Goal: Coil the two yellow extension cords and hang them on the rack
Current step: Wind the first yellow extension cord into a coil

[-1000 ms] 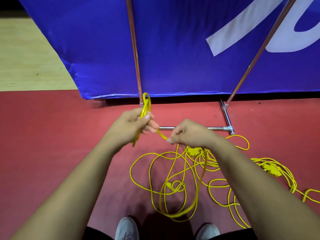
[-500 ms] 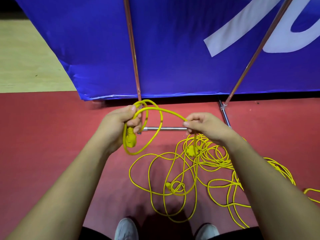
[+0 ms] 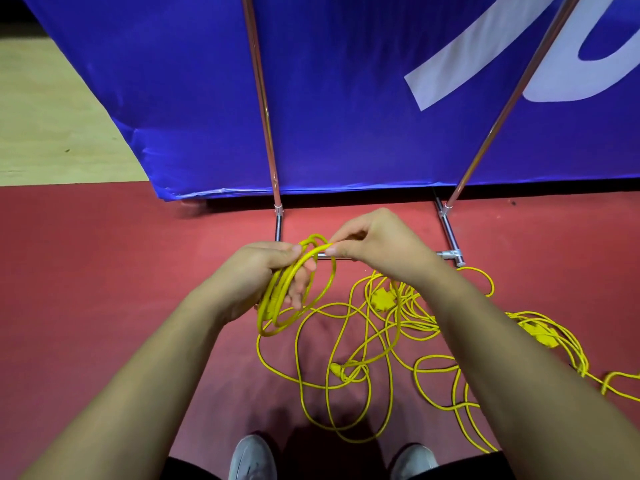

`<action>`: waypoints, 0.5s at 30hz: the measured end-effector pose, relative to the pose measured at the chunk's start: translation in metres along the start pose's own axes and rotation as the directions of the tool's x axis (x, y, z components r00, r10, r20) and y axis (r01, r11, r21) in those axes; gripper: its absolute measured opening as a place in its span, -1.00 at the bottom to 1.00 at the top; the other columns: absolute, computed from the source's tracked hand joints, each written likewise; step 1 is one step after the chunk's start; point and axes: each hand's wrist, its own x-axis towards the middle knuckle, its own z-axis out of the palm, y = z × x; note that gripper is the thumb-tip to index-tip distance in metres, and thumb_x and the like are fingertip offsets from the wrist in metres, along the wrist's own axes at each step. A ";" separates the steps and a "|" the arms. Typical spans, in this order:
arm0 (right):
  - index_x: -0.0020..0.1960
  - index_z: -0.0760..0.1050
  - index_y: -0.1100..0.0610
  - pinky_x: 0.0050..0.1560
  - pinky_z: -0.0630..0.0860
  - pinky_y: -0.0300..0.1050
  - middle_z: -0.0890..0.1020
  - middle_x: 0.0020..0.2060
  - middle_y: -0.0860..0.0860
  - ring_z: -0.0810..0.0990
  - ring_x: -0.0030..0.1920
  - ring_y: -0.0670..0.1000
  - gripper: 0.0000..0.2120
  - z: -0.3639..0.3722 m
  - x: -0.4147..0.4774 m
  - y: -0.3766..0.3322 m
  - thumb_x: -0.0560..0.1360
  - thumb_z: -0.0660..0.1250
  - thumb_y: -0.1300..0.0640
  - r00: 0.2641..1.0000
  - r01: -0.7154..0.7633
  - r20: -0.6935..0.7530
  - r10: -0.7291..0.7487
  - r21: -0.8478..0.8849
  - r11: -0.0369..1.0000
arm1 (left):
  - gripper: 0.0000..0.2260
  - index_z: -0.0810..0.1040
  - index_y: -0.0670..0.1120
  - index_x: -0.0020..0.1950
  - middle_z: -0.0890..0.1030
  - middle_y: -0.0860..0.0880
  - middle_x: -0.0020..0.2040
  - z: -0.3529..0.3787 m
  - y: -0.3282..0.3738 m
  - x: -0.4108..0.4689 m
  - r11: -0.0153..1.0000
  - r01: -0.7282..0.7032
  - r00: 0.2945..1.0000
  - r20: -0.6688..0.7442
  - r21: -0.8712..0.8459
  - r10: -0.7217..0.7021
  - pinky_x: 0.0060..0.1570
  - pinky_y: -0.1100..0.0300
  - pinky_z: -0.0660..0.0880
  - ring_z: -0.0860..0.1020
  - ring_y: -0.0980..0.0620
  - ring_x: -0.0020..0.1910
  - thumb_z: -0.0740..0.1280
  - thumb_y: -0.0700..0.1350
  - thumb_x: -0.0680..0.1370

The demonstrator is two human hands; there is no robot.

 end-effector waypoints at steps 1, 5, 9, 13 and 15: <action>-0.21 0.70 0.09 -0.32 0.40 -0.16 0.64 -0.37 0.08 0.46 -0.35 -0.16 -0.97 0.005 0.000 -0.005 0.38 0.52 0.14 0.999 0.032 0.025 -0.032 -0.015 0.999 | -0.74 0.57 -0.23 -0.08 0.48 -0.15 -0.38 0.000 -0.002 0.001 1.000 -0.002 1.000 0.002 0.025 0.002 -0.42 0.15 0.35 0.50 -0.10 -0.50 0.16 -0.11 0.61; -0.21 0.65 0.09 -0.34 0.39 -0.07 0.60 -0.41 0.04 0.47 -0.36 -0.05 -0.96 0.014 0.000 -0.011 0.41 0.50 0.15 0.998 0.058 0.015 -0.059 0.062 0.996 | -0.78 0.45 -0.21 -0.11 0.31 -0.03 -0.45 0.000 0.000 0.002 0.997 -0.068 0.998 0.009 -0.021 0.069 -0.45 0.09 0.09 0.30 0.01 -0.58 0.18 -0.07 0.58; -0.17 0.56 0.21 -0.24 0.43 -0.27 0.63 -0.34 0.08 0.54 -0.33 -0.12 -0.85 -0.001 -0.005 0.015 0.53 0.38 0.17 0.990 -0.079 0.121 0.071 0.056 0.995 | -0.80 0.39 -0.20 -0.15 0.26 0.01 -0.48 -0.005 0.010 -0.001 0.953 -0.097 0.995 -0.037 -0.286 0.091 -0.50 0.25 0.20 0.23 0.06 -0.60 0.12 -0.12 0.61; -0.10 0.51 0.21 -0.18 0.53 -0.10 0.60 -0.34 0.09 0.59 -0.32 0.06 -0.95 -0.004 -0.010 0.042 0.54 0.34 0.25 0.974 -0.221 0.123 0.191 0.326 0.919 | -0.80 0.40 -0.21 -0.14 0.31 -0.04 -0.47 -0.011 0.008 -0.002 0.969 -0.057 0.996 -0.081 -0.240 0.038 -0.48 0.22 0.35 0.33 -0.02 -0.53 0.14 -0.14 0.62; -0.11 0.51 0.17 -0.41 0.42 -0.19 0.53 -0.40 0.06 0.44 -0.48 0.00 -0.94 -0.004 -0.007 0.043 0.53 0.35 0.28 0.977 -0.204 0.039 0.211 0.470 0.859 | -0.81 0.45 -0.22 -0.14 0.42 -0.10 -0.43 -0.012 0.007 -0.004 0.985 0.023 0.999 -0.030 -0.171 -0.028 -0.42 0.17 0.46 0.47 -0.10 -0.47 0.17 -0.15 0.59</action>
